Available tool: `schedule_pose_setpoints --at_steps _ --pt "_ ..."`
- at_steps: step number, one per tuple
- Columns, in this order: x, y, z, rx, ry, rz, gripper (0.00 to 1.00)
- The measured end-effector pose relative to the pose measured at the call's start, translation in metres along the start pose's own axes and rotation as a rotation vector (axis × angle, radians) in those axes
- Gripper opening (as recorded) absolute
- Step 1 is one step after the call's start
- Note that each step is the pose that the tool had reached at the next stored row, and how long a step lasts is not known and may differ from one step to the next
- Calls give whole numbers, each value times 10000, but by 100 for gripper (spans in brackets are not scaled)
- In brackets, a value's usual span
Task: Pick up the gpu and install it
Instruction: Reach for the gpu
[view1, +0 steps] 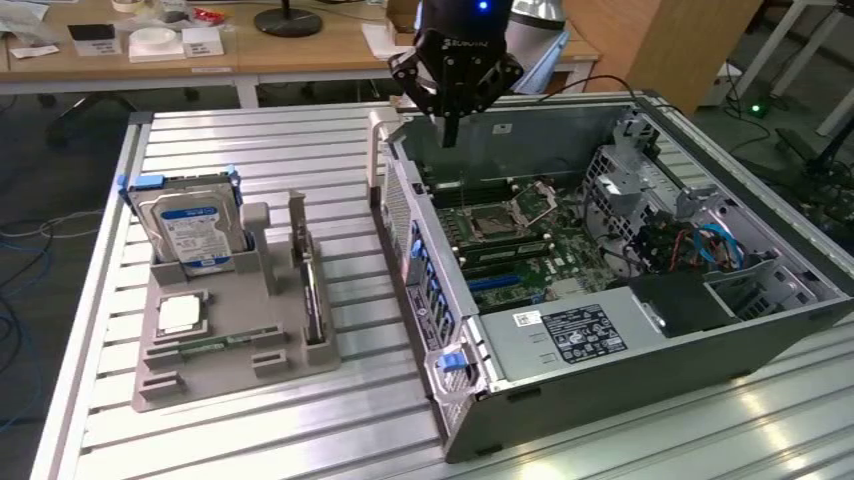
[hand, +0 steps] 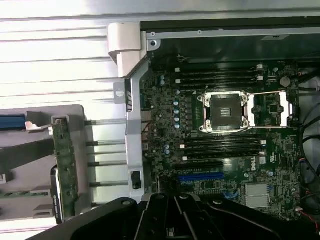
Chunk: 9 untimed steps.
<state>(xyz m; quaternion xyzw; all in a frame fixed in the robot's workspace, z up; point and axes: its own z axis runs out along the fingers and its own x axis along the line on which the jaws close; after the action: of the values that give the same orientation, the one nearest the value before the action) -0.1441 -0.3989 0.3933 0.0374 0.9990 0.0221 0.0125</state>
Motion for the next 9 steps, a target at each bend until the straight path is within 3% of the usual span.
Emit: schedule_pose_setpoints --at_steps 9 --pt "298 -22 -8 0 0 -1 11"
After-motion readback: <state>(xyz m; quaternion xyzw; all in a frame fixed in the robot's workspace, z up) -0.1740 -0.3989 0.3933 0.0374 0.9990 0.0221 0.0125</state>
